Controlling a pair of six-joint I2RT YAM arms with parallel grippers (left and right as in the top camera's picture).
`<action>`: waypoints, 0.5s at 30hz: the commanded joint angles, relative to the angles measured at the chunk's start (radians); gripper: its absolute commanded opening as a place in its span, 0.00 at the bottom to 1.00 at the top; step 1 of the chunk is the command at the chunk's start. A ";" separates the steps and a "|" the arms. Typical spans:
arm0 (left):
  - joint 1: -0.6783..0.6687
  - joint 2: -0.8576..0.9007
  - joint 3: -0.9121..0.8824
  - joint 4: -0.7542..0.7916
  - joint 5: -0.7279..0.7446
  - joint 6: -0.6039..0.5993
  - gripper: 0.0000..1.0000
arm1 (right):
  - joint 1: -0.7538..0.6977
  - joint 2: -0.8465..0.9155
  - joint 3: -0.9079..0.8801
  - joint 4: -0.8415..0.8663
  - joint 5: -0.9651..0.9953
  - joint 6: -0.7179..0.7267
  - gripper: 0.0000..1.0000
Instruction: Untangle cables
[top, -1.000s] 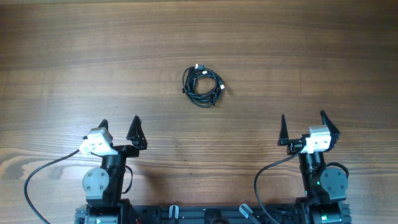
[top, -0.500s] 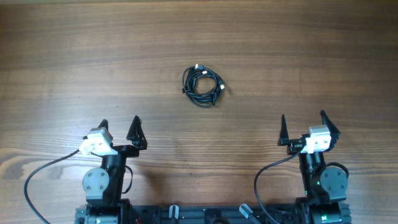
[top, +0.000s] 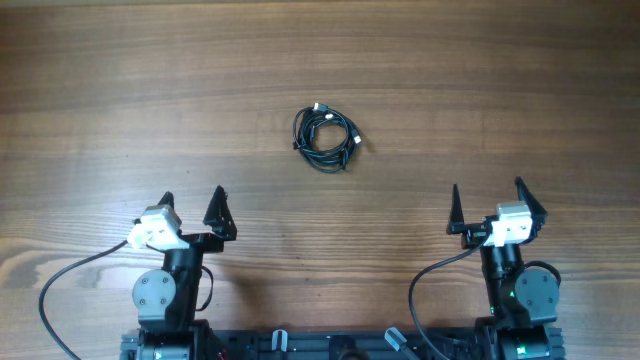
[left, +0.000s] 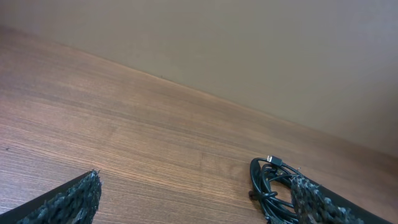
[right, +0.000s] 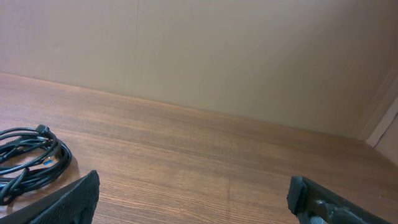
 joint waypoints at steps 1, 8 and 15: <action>-0.004 0.004 -0.005 -0.007 -0.017 0.019 1.00 | -0.005 -0.010 -0.001 0.002 -0.017 -0.005 1.00; -0.004 0.004 -0.005 -0.007 -0.017 0.019 1.00 | -0.005 -0.010 -0.001 0.002 -0.017 -0.005 1.00; -0.004 0.004 -0.005 -0.007 -0.017 0.019 1.00 | -0.005 -0.010 -0.001 0.002 -0.017 -0.005 1.00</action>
